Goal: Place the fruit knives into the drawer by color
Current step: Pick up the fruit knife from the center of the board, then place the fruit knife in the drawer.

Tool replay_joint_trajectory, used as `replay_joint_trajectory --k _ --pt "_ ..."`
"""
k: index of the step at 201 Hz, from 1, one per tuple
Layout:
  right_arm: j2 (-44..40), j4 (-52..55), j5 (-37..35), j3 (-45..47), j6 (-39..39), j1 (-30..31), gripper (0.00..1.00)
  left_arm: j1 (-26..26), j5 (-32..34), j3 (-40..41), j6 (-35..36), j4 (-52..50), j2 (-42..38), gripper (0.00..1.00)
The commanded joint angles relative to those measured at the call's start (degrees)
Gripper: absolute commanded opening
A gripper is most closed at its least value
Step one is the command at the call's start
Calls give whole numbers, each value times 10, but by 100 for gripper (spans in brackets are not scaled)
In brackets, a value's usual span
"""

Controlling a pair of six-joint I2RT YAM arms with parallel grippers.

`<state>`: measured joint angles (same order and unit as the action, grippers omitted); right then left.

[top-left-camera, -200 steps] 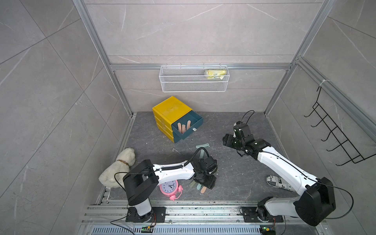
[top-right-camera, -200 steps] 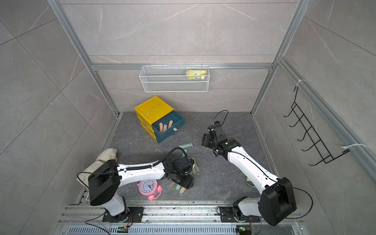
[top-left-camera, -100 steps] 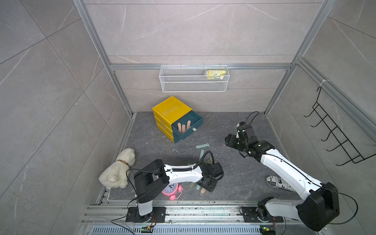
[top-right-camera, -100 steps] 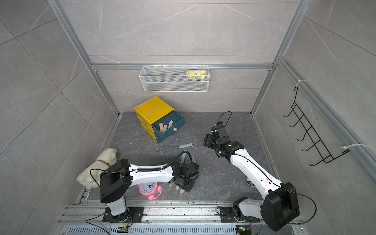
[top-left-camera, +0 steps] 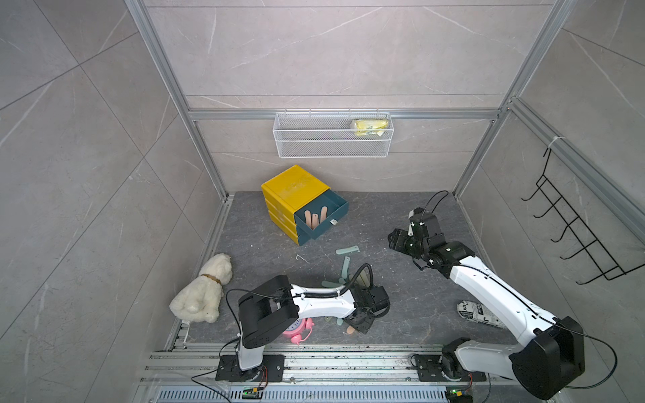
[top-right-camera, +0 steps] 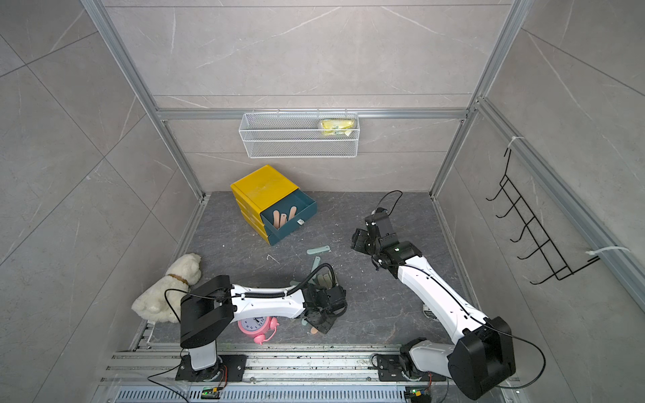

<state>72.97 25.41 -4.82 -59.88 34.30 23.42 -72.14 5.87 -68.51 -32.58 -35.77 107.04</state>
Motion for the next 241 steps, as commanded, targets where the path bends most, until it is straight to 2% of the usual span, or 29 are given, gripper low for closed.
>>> replay_joint_trajectory --k 1,48,76,118,165,181,204,232,241 --pt "-9 -2 4 0 -8 -2 65 0 24 -3 2 -36 -1 20" --pt "-7 -1 4 2 -5 -3 65 1 67 -43 13 -62 -38 19" --pt "-6 -1 6 -1 -4 -3 65 4 108 -94 34 -94 -66 17" --pt "-3 -2 11 -6 0 -4 65 35 172 -162 68 -126 -140 18" --pt "2 -7 17 -5 6 -5 65 126 224 -248 135 -123 -189 17" --pt "5 -11 21 -5 9 -4 65 174 232 -277 158 -112 -192 17" --pt "10 -11 26 -8 9 -4 65 246 215 -307 174 -86 -185 17" --pt "14 -12 30 -7 11 -3 64 303 215 -352 197 -66 -145 17" --pt "15 -14 31 -7 12 -3 64 322 191 -372 201 -70 -126 17"
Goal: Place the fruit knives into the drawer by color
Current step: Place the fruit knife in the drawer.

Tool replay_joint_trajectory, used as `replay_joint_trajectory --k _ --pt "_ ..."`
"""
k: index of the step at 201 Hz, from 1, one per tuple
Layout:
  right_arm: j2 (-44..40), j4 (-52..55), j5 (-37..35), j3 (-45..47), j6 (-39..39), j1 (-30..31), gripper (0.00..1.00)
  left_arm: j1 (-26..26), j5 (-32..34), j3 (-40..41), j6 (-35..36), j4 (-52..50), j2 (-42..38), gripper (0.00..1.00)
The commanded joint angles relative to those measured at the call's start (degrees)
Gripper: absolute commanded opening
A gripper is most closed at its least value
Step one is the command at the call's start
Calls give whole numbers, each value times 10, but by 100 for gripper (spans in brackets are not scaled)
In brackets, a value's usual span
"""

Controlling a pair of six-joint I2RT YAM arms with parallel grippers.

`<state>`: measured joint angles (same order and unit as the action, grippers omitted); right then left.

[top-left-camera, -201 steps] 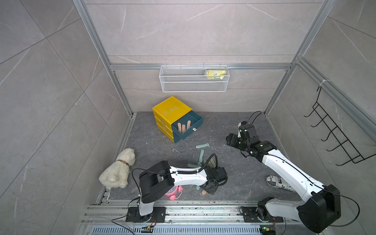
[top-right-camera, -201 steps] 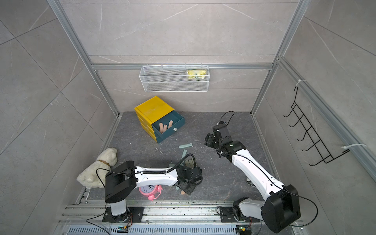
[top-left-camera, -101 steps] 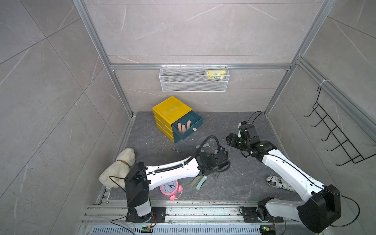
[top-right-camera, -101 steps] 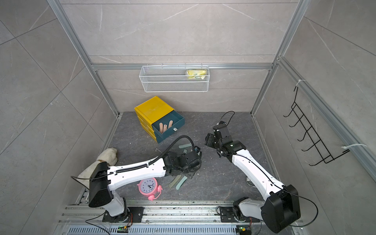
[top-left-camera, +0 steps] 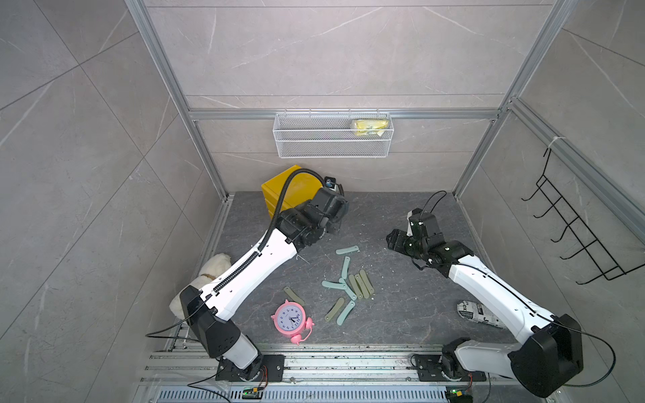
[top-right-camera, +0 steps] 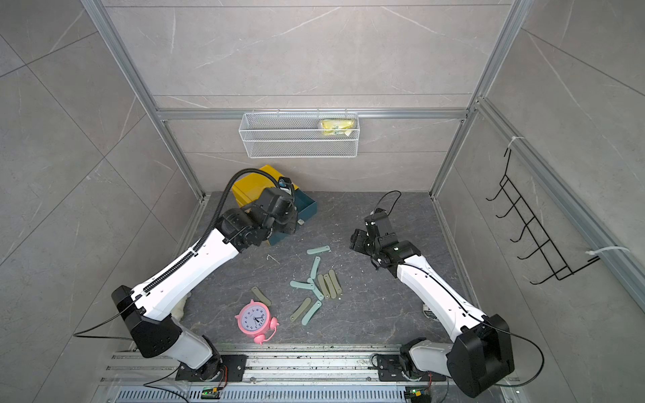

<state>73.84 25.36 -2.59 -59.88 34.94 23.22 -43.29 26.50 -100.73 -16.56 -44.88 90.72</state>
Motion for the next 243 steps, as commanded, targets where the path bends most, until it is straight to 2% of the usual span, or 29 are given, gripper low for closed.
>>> replay_joint_trajectory --k 1,23,46,85,116,130,163,177,192,243 --pt "6 -13 9 -7 6 -1 64 35 -16 -52 41 21 39 17" --pt "10 -15 14 -9 7 -1 64 73 -32 -91 46 6 87 16" --pt "18 -18 17 -15 7 0 64 104 -65 -92 42 5 115 16" --pt "39 -29 26 -28 9 1 64 118 -67 -84 41 -2 148 18" --pt "58 -46 39 -43 9 11 65 141 -68 -60 27 -4 136 35" --pt "71 -51 41 -55 8 21 66 143 -78 -45 26 10 123 49" --pt "107 -101 68 -71 28 51 68 142 -99 -51 8 30 96 73" --pt "131 -136 94 -81 48 63 69 143 -80 -49 4 48 72 88" --pt "161 -161 114 -98 70 74 69 154 -43 -53 3 52 62 98" --pt "262 -201 122 -185 130 92 70 246 -13 -72 -43 17 125 99"
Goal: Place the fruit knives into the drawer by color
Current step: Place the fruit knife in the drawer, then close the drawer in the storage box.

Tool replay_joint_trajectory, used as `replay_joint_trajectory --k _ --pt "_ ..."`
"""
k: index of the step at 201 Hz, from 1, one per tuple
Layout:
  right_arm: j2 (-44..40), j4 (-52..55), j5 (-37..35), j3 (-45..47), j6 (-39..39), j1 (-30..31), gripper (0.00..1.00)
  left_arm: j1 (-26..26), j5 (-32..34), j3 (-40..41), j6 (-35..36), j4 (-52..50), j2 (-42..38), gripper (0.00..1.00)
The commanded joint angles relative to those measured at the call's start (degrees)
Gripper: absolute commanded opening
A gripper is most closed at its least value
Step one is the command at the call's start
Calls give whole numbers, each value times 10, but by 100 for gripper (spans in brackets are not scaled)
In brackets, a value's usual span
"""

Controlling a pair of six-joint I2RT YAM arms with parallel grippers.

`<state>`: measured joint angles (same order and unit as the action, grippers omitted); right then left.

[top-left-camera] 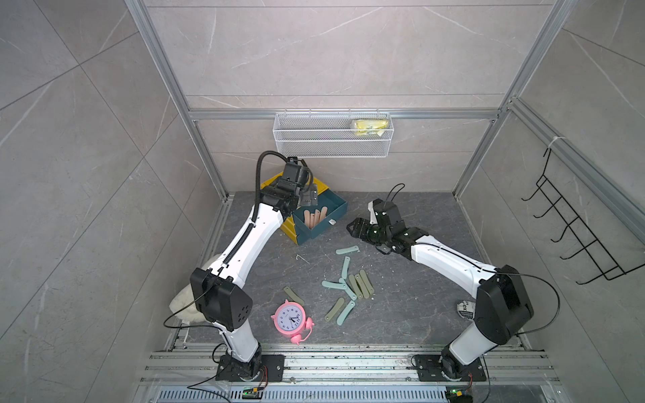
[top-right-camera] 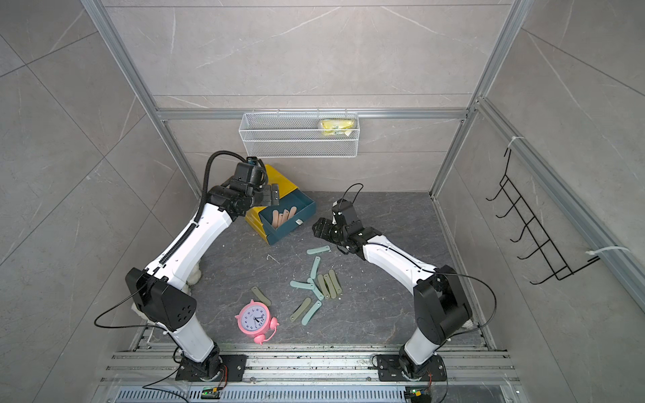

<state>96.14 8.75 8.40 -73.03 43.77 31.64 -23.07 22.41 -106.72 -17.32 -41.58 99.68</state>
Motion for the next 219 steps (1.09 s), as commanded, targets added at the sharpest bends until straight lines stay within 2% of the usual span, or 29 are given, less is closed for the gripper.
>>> replay_joint_trajectory --k 1,26,71,168,194,219 --pt "41 -34 12 -56 42 8 71 46 28 -12 -37 -17 36 99" --pt "90 -22 1 -112 52 17 71 70 23 -15 -58 -21 64 99" --pt "166 -13 -4 -204 67 28 72 76 20 -41 -54 -52 108 99" --pt "313 -11 11 -392 129 56 73 77 -12 25 -49 -17 90 99" --pt "309 -9 10 -386 128 59 73 77 -24 38 -57 -8 88 99" --pt "237 -72 -12 -269 129 59 73 77 -28 39 -59 -6 89 99"
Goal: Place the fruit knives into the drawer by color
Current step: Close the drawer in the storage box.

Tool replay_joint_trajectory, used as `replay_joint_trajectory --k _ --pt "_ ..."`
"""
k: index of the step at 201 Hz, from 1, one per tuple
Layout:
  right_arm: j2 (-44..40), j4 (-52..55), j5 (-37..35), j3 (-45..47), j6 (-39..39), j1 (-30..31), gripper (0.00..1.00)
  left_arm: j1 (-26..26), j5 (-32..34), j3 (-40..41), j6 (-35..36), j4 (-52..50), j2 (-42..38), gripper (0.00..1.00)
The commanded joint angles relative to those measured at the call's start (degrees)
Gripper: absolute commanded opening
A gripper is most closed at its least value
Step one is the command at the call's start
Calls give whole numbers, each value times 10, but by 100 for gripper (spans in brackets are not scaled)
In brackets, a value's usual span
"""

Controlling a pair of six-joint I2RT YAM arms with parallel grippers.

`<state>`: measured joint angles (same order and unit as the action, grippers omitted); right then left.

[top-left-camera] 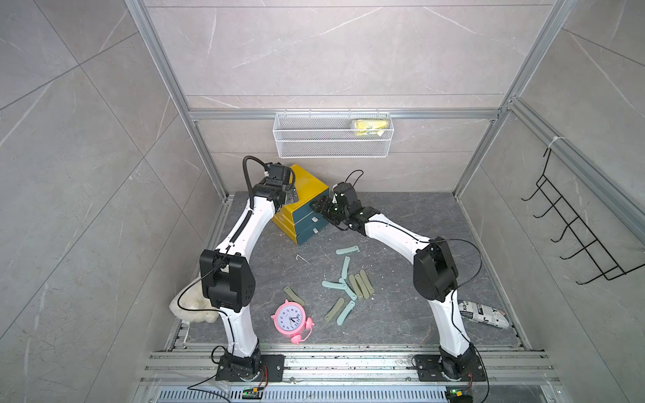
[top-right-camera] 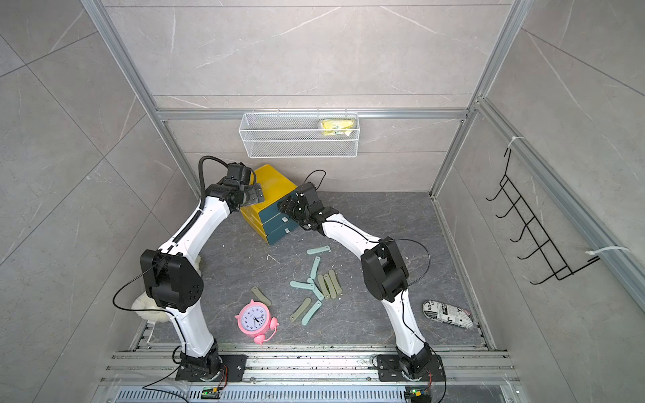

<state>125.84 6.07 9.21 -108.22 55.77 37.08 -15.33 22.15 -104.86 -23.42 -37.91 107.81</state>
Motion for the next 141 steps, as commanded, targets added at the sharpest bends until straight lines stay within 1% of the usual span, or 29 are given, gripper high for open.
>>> replay_joint_trajectory --k 1,14,17,28,44,54,65,102,141 --pt "-63 -48 -21 89 10 4 73 0 -26 20 2 -43 8 99" --pt "-99 -98 -33 163 23 2 70 0 -28 18 2 -42 9 99" --pt "-103 -111 -31 178 40 0 69 0 -28 17 2 -42 10 99" --pt "-102 -149 -13 202 59 -5 65 0 -30 15 2 -43 11 99" --pt "-66 -140 18 174 66 -6 56 0 -29 15 5 -43 11 99" --pt "-45 -150 32 164 80 -6 52 0 -28 14 6 -44 12 99" --pt "-30 -163 32 160 94 -6 49 0 -29 13 7 -45 13 99" --pt "2 -187 35 137 111 -7 48 1 -33 14 6 -45 13 99" --pt "30 -179 30 106 120 -7 44 1 -36 17 6 -42 14 99"
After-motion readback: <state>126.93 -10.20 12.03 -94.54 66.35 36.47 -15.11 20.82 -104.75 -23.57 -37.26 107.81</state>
